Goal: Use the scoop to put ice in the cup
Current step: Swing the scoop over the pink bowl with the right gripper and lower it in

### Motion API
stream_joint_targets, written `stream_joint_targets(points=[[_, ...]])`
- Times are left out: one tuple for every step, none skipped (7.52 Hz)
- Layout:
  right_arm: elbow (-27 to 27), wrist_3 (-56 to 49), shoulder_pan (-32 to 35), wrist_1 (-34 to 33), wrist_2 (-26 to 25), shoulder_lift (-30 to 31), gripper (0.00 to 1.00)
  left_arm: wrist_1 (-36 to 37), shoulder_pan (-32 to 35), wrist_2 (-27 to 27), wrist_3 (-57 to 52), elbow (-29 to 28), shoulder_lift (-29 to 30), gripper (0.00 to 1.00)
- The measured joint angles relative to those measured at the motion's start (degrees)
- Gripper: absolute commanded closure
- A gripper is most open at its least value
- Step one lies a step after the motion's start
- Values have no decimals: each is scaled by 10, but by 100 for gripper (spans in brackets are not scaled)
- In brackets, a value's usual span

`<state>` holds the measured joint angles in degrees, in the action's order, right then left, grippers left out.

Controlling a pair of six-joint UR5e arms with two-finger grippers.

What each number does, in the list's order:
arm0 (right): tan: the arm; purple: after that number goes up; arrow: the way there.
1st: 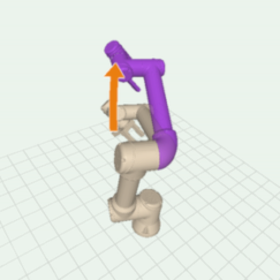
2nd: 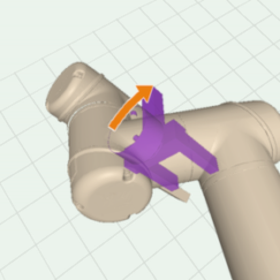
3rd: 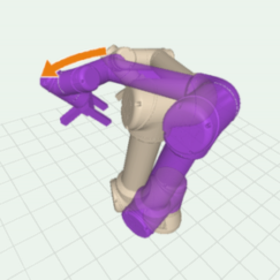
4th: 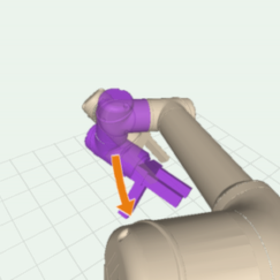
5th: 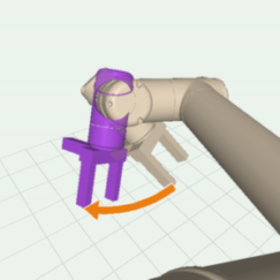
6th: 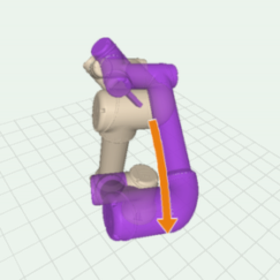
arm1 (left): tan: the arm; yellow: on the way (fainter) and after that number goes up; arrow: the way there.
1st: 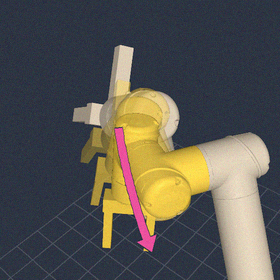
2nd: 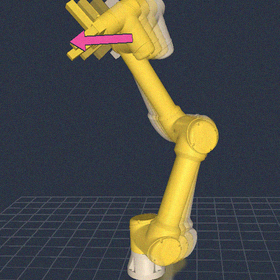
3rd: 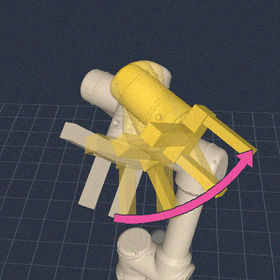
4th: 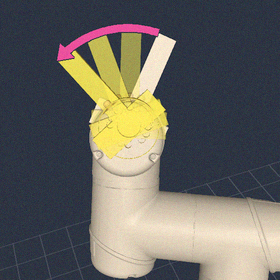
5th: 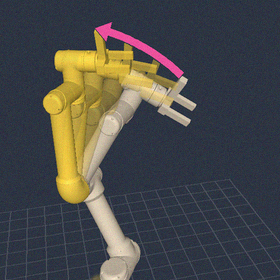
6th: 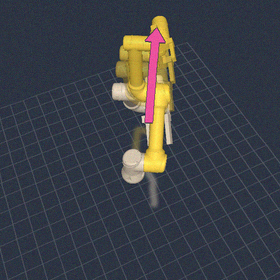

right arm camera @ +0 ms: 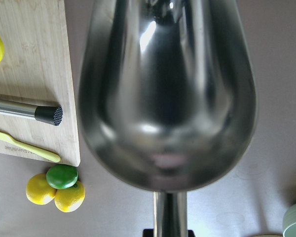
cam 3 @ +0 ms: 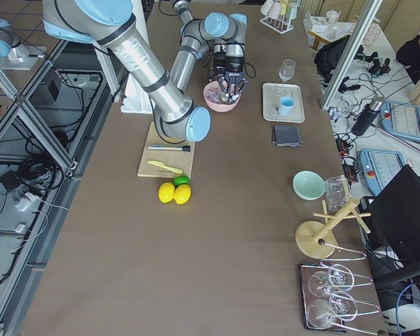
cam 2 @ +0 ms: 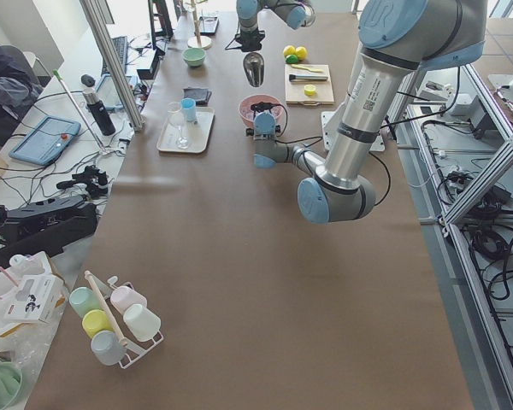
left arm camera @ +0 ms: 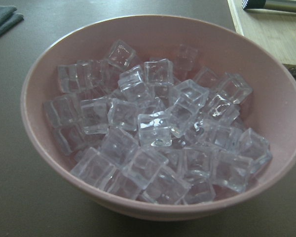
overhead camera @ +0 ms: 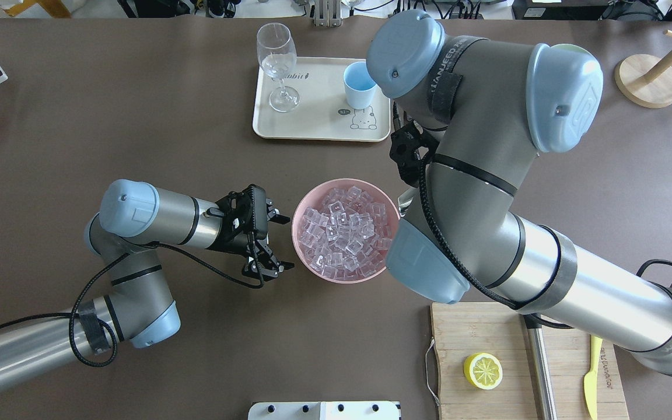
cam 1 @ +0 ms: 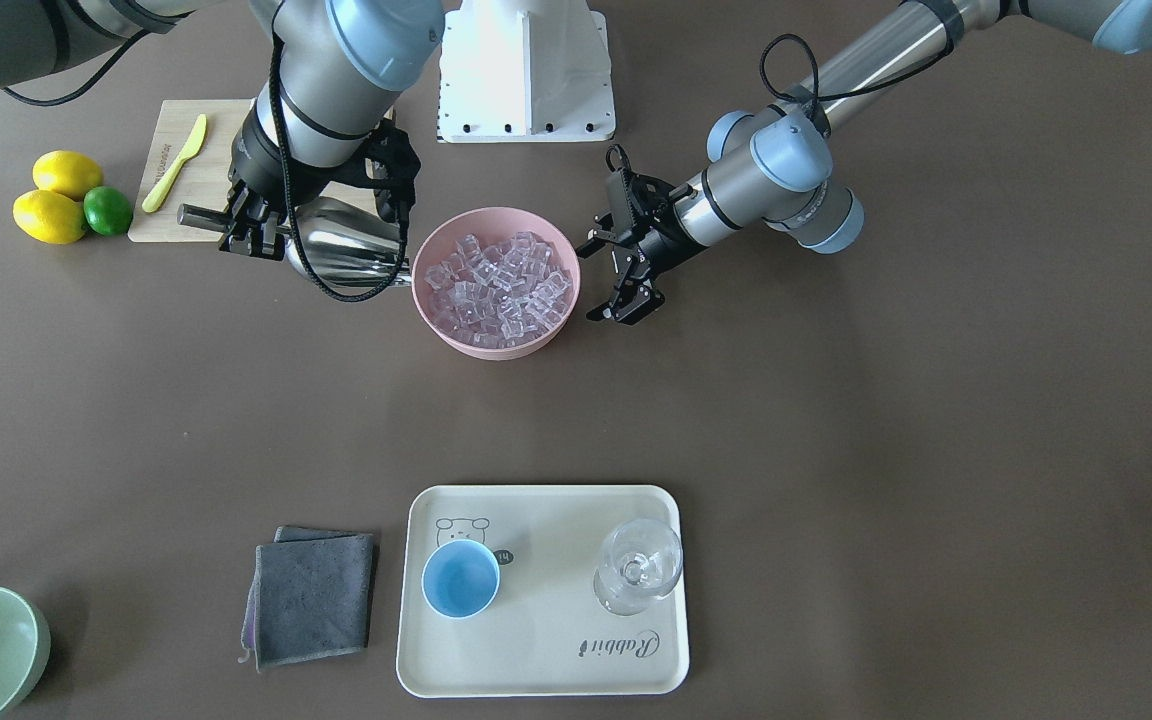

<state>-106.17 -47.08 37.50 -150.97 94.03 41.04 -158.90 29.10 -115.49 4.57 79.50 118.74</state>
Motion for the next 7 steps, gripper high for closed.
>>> stream_joint_targets(points=[[4,6,-9,-8,-4,-7,100,0,0,0,0,-1,1,2],[9,28,-21,-17,-8,-15,100,0,0,0,0,-1,1,2],[21,44,-34,-22,-13,-24,100,0,0,0,0,-1,2,2],[36,54,-43,-23,-19,-32,100,0,0,1,0,-1,2,2],[44,59,-47,-24,-22,-35,100,0,0,1,0,-1,3,2],[49,62,-49,-24,-24,-34,100,0,0,1,-1,-2,3,2],[54,65,-49,-24,-25,-35,100,1,0,2,0,-2,3,2]])
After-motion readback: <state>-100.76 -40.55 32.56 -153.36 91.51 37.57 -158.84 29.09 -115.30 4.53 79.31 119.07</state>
